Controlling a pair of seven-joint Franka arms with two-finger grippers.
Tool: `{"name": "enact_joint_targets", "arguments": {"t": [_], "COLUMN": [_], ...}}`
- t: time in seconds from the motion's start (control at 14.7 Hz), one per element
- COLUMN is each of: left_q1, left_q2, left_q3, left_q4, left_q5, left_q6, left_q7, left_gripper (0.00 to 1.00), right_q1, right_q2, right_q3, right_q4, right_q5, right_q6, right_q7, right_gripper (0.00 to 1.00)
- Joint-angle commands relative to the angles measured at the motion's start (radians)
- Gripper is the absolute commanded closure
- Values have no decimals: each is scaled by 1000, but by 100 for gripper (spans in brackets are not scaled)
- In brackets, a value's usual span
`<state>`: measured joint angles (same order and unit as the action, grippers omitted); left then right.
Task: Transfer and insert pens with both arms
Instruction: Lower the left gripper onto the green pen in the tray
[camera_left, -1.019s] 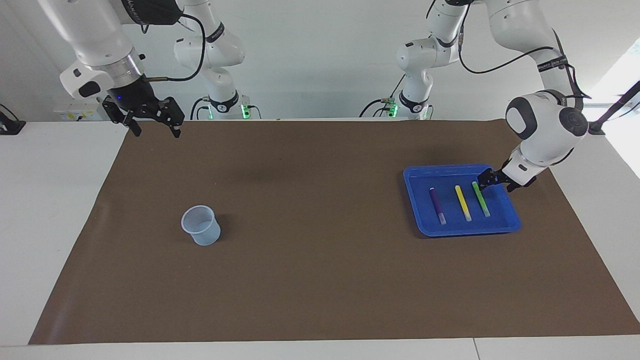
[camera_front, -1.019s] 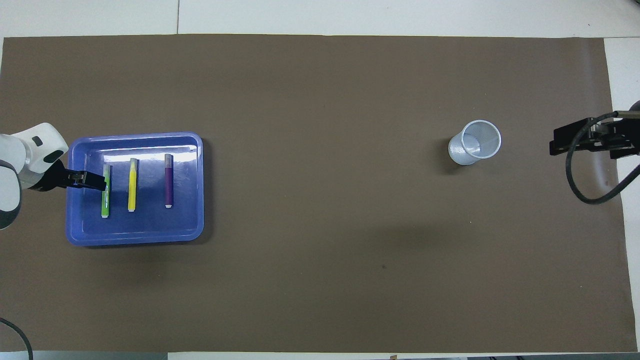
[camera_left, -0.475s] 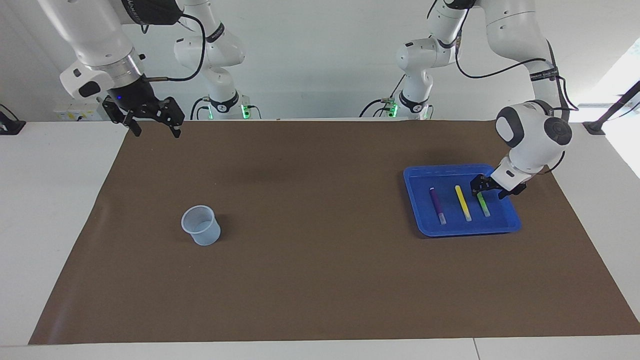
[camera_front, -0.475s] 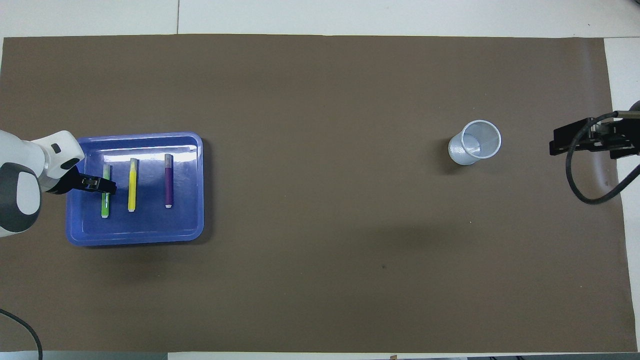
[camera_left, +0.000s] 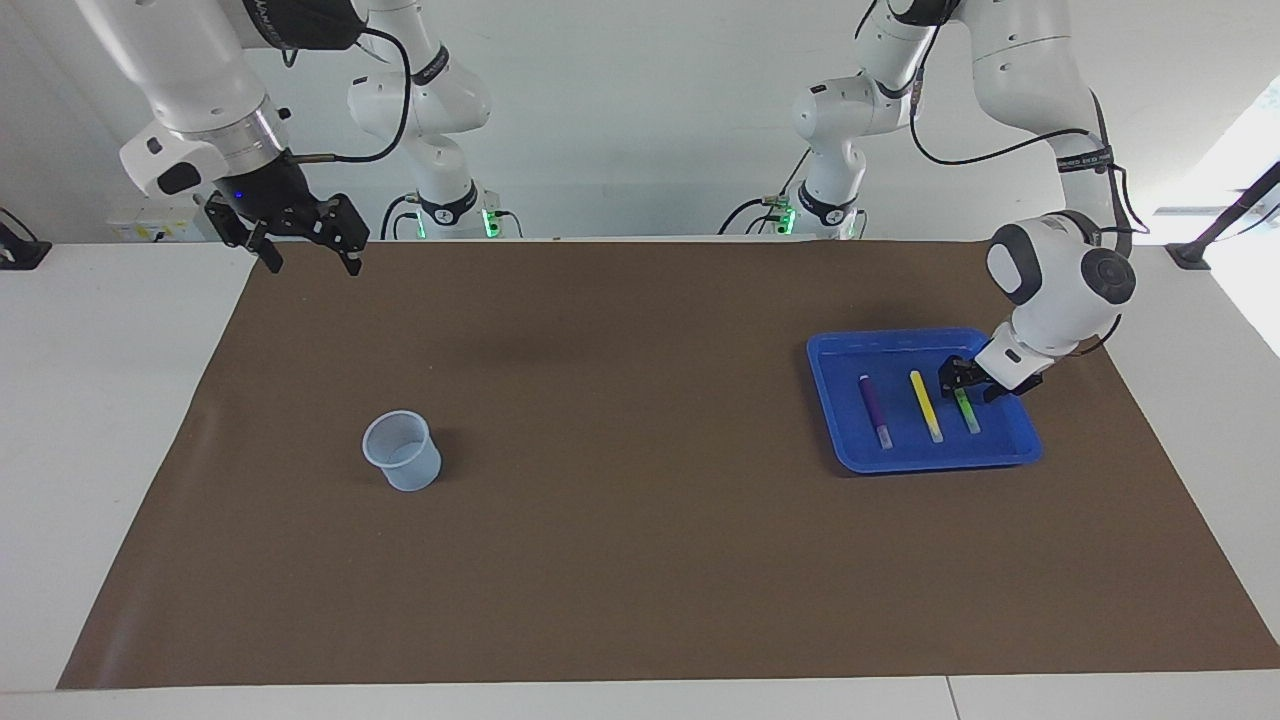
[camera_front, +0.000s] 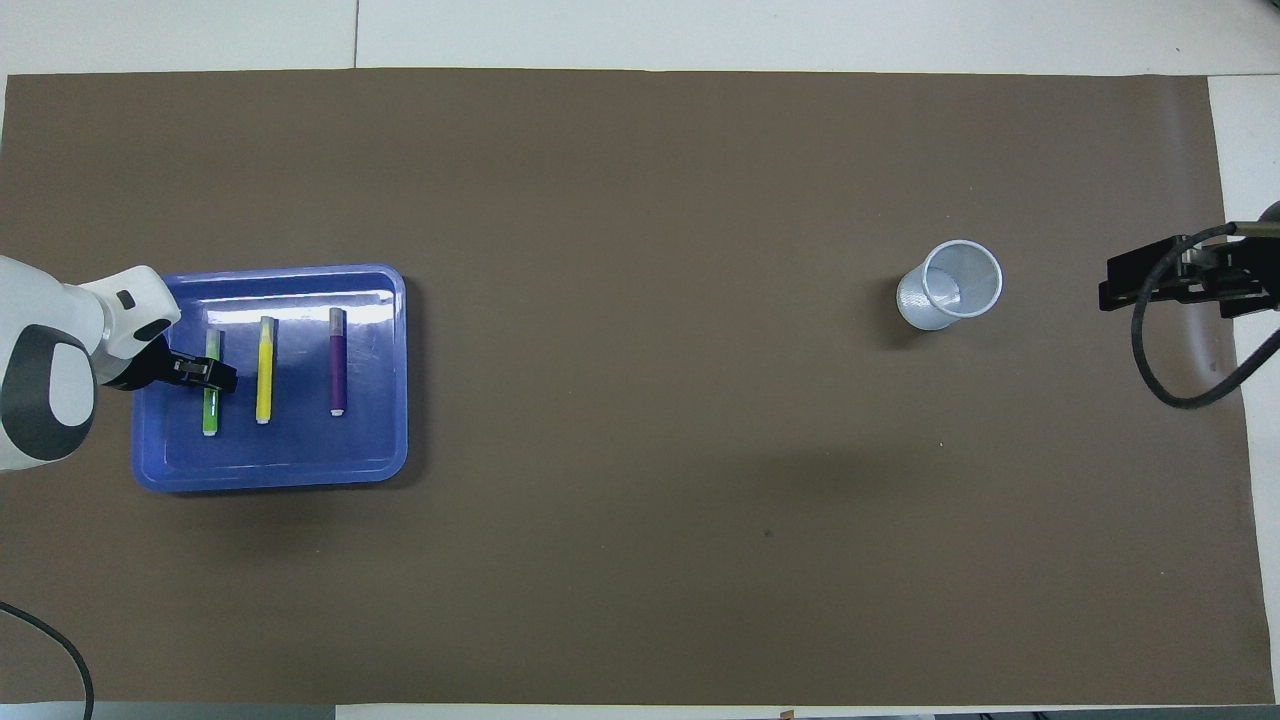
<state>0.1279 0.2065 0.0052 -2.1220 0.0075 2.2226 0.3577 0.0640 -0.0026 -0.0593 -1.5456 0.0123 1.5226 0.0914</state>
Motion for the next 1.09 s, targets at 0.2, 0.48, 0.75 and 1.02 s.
{"name": "enact_joint_targets", "arguments": {"t": [0.2, 0.48, 0.75, 1.02], "left_q1": [-4, -5, -4, -2], "left_q2": [28, 33, 33, 37], "left_q3": [6, 6, 7, 7], "left_q4": [14, 36, 34, 28], "left_q5": [-75, -78, -77, -77], "left_q6": [22, 17, 26, 43], "left_q7": [17, 17, 18, 21], "left_gripper": [30, 35, 55, 70], "right_q1": [-7, -7, -7, -7], "right_q2": [0, 0, 0, 0], "right_q3": [1, 1, 1, 1], "right_q4": [-1, -1, -1, -1], "right_q5": [15, 15, 15, 15], "right_q6": [-2, -2, -2, -2], "right_q7": [-22, -22, -22, -22], "right_gripper": [0, 0, 0, 0]}}
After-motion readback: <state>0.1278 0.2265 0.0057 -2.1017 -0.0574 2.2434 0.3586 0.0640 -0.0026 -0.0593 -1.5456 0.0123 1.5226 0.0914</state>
